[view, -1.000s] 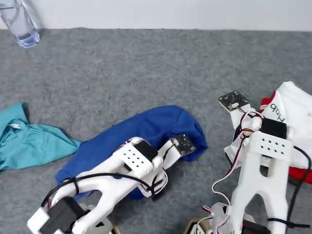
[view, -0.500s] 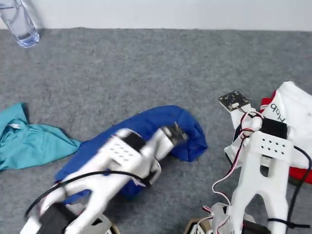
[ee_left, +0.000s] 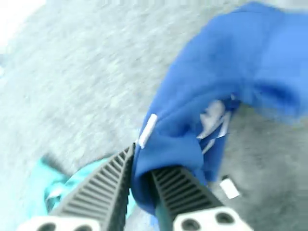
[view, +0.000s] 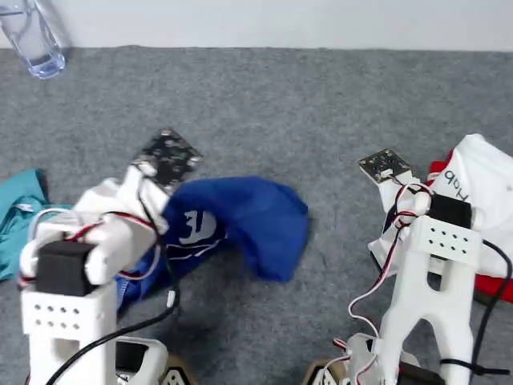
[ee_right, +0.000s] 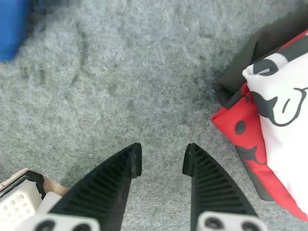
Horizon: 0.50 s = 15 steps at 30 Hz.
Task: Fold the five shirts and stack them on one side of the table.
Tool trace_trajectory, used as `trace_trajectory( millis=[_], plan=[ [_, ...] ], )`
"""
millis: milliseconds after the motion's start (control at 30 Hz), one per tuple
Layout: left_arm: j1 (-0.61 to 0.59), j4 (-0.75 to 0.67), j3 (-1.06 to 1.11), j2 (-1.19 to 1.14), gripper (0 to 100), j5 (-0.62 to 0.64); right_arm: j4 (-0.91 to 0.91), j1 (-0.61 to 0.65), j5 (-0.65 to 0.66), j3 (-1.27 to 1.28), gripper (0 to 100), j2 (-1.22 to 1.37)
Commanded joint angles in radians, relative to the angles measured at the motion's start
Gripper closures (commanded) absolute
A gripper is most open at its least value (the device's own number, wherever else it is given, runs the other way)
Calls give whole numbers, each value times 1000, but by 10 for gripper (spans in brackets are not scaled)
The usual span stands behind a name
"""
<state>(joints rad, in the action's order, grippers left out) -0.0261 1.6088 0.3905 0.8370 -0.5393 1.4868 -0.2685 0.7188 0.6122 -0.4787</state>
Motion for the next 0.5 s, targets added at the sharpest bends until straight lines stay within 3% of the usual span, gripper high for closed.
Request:
trace_trajectory(
  millis=[0,233,367,467],
  plan=[
    [-109,2,-39,31,988,-43,44,31,37,-55,835,-41],
    [-258,-8,-30,57,988,-106,242,286,130,-11,807,-222],
    [-359,-137,84,60,987,-120,242,476,123,92,728,-269],
    [-393,-230,199,63,987,-120,203,611,31,126,719,-280]
  ],
)
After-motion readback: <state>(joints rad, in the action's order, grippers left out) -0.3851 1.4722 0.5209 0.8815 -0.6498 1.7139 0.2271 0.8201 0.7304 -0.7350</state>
